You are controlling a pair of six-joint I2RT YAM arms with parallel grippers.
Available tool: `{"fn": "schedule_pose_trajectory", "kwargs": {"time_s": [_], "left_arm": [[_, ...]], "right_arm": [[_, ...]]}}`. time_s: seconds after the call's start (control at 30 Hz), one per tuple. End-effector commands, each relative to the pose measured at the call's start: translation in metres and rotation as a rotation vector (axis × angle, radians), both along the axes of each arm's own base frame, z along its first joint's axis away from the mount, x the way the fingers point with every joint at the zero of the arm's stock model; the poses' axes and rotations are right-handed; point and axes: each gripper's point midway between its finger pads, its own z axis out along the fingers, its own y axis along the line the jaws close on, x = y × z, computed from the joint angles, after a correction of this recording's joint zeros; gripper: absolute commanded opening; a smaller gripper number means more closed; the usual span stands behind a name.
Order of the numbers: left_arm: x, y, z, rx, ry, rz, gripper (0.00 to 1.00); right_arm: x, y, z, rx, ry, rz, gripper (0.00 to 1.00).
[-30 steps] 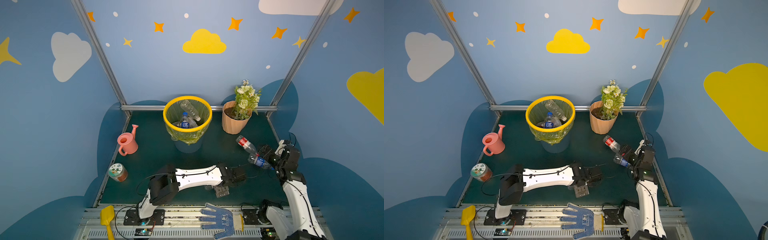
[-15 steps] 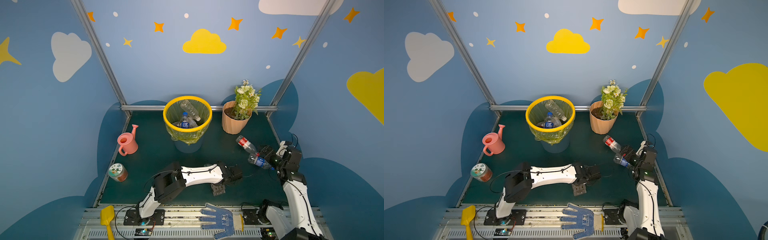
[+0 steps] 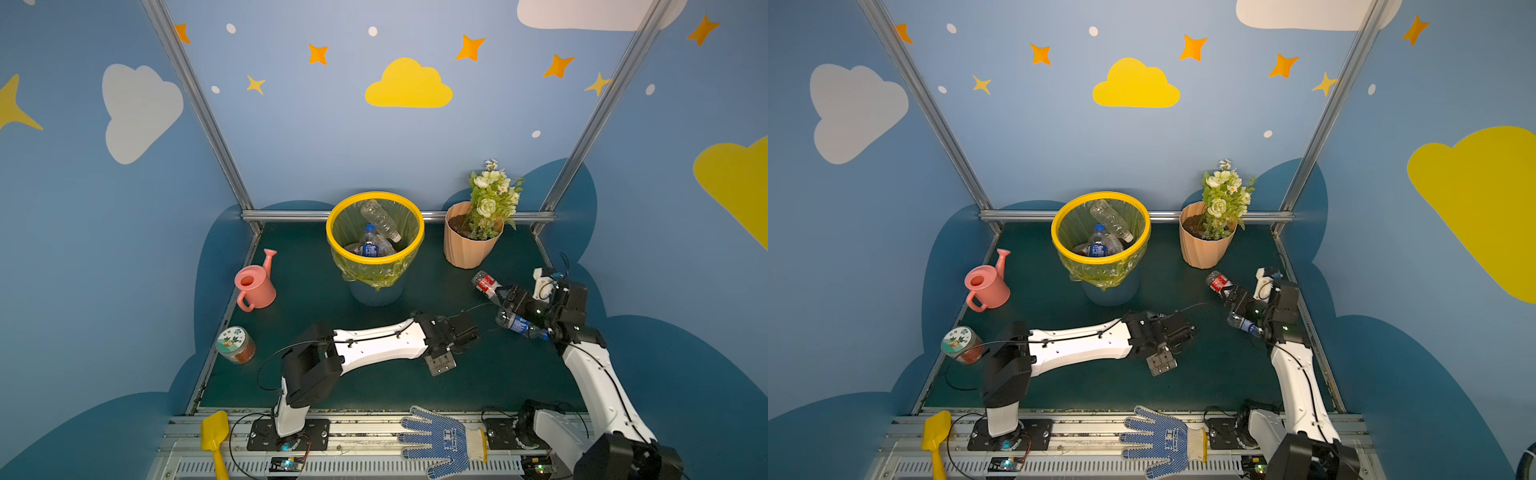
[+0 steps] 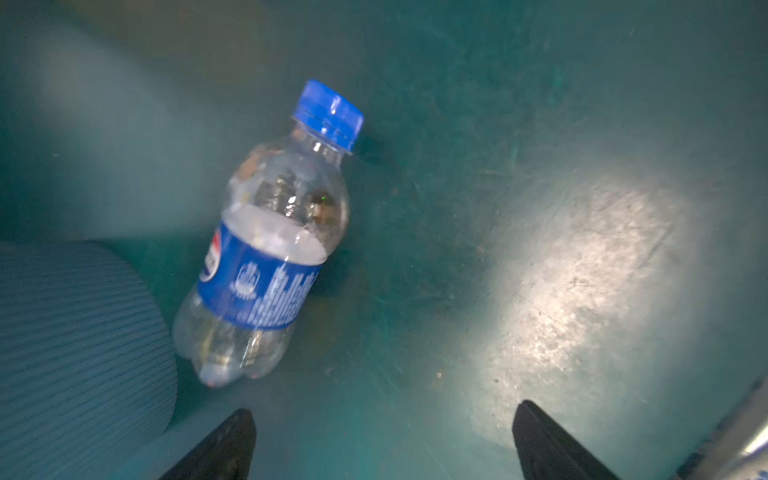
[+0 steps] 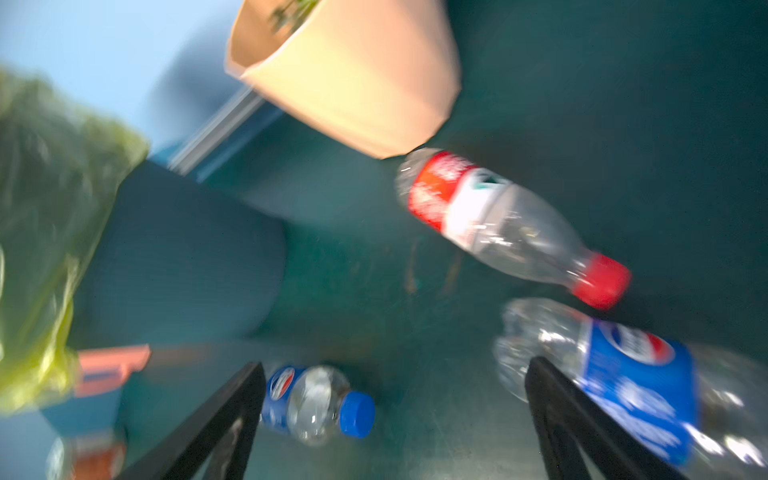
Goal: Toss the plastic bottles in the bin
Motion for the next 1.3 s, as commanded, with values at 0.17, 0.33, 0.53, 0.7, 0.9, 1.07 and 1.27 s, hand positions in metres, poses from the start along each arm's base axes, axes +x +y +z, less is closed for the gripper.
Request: {"fn": "schedule_pose_trajectory", "kwargs": {"time_s": [0.17, 0.33, 0.53, 0.7, 0.9, 1.07, 1.27], "left_arm": [[0.005, 0.031, 0.042, -0.186, -0.108, 0.129, 1.00], [0.019, 0.047, 0.052, -0.140, -0.222, 0.133, 1.00], [0.019, 0.050, 0.074, -0.308, -0.238, 0.198, 1.00], [0.014, 0.074, 0.100, -0.494, -0.246, 0.288, 1.00], [0.015, 0.120, 0.119, -0.662, -0.283, 0.446, 1.00], [0.015, 0.151, 0.122, -0.770, -0.308, 0.531, 1.00], [0.011, 0.184, 0.126, -0.794, -0.339, 0.606, 1.00]], "right_arm": [[0.010, 0.050, -0.019, -0.189, 0.067, 0.267, 0.95], [0.017, 0.059, -0.021, -0.150, 0.081, 0.292, 0.95], [0.010, 0.104, -0.034, -0.269, 0.106, 0.521, 0.95], [0.003, 0.141, -0.052, -0.396, 0.113, 0.721, 0.94], [-0.012, 0.172, -0.080, -0.547, 0.183, 0.940, 0.92], [-0.020, 0.189, -0.098, -0.609, 0.206, 1.026, 0.91], [-0.026, 0.195, -0.119, -0.698, 0.264, 1.102, 0.90]]}}
